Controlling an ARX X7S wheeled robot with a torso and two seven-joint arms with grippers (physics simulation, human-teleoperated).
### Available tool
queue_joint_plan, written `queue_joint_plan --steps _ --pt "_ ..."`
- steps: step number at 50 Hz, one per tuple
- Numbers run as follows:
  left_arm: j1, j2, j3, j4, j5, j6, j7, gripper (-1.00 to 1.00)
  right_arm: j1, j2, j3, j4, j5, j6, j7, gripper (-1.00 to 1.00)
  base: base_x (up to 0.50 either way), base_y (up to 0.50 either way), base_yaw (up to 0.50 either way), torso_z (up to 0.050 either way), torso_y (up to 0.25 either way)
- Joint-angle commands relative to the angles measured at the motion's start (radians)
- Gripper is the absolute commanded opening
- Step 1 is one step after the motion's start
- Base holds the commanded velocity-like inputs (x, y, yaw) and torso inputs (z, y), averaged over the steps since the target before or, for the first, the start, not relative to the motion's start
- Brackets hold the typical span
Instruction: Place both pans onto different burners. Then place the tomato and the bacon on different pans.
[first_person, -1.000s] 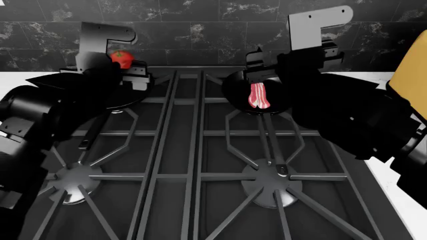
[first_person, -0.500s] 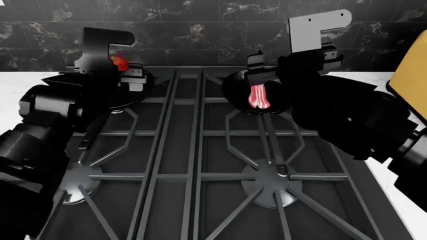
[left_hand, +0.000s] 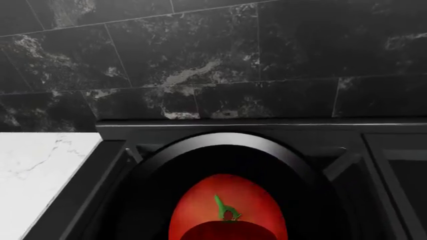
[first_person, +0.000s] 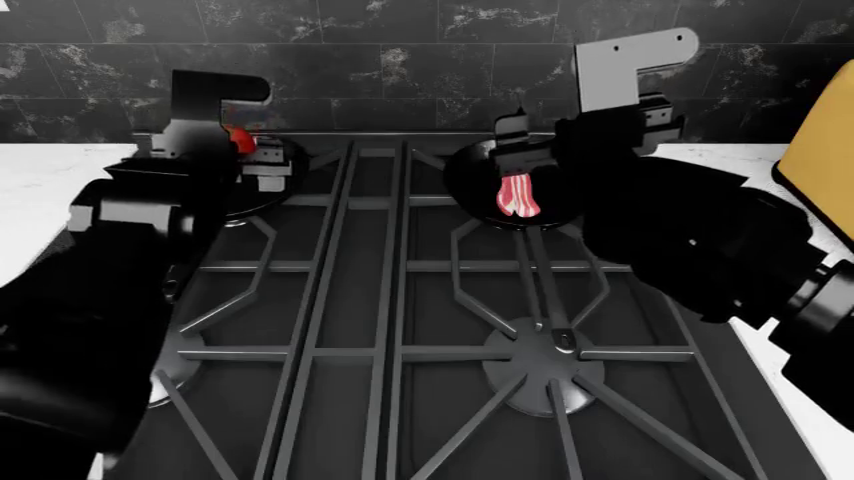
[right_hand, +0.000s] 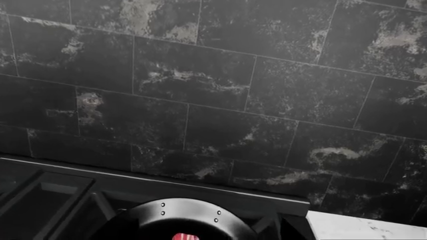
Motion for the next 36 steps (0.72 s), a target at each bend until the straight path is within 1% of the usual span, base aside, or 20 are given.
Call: queue_joint_plan --steps 1,2,3,5,9,13,15,21,28,33,36 --pt "0.002 0.016 -0.111 -0.026 0.09 0.012 0.013 -1.0 -0.007 -0.004 0.001 0.006 -0.005 -0.003 -0.004 1.0 0.0 0.0 0.0 0.0 0.0" --pt "0.0 0.018 -0.123 -0.026 0.098 0.019 0.017 -1.0 -0.007 -0.005 0.0 0.006 -0.006 -0.003 -0.005 1.0 0.0 0.0 0.0 0.0 0.0" --pt "-0.001 0.02 -0.135 -0.026 0.105 0.025 0.022 1.0 -0.008 -0.005 0.001 0.007 -0.006 -0.004 -0.006 1.0 0.0 0.0 0.0 0.01 0.0" --pt "-0.004 0.026 -0.146 -0.025 0.125 0.067 0.048 1.0 -0.01 -0.005 0.002 0.005 -0.006 -0.005 -0.006 1.0 0.0 0.0 0.0 0.0 0.0" --pt "-0.012 0.031 -0.165 -0.024 0.155 0.106 0.066 1.0 -0.014 -0.001 0.003 -0.01 -0.004 -0.006 -0.007 1.0 0.0 0.0 0.0 0.0 0.0" --pt "-0.021 0.028 -0.169 -0.015 0.174 0.123 0.081 1.0 -0.013 0.003 0.005 -0.029 -0.003 -0.006 -0.004 1.0 0.0 0.0 0.0 0.0 0.0" --pt "-0.011 0.015 -0.169 0.037 0.17 0.102 0.076 1.0 -0.013 0.006 0.006 -0.034 -0.002 -0.006 -0.003 1.0 0.0 0.0 0.0 0.0 0.0" --pt "0.078 -0.081 -0.182 0.372 0.119 -0.043 0.003 1.0 -0.015 0.028 0.015 -0.075 0.002 -0.011 0.014 1.0 0.0 0.0 0.0 0.0 0.0" --pt "0.197 -0.2 -0.226 0.759 0.017 -0.205 -0.109 1.0 -0.022 0.088 0.03 -0.156 0.014 -0.02 0.056 1.0 0.0 0.0 0.0 0.0 0.0" --pt "0.283 -0.283 -0.265 1.038 -0.07 -0.305 -0.201 1.0 -0.021 0.161 0.045 -0.277 0.021 -0.023 0.114 1.0 0.0 0.0 0.0 0.0 0.0" --pt "0.33 -0.333 -0.286 1.184 -0.112 -0.346 -0.252 1.0 -0.01 0.224 0.06 -0.384 0.022 -0.027 0.165 1.0 0.0 0.0 0.0 0.0 0.0"
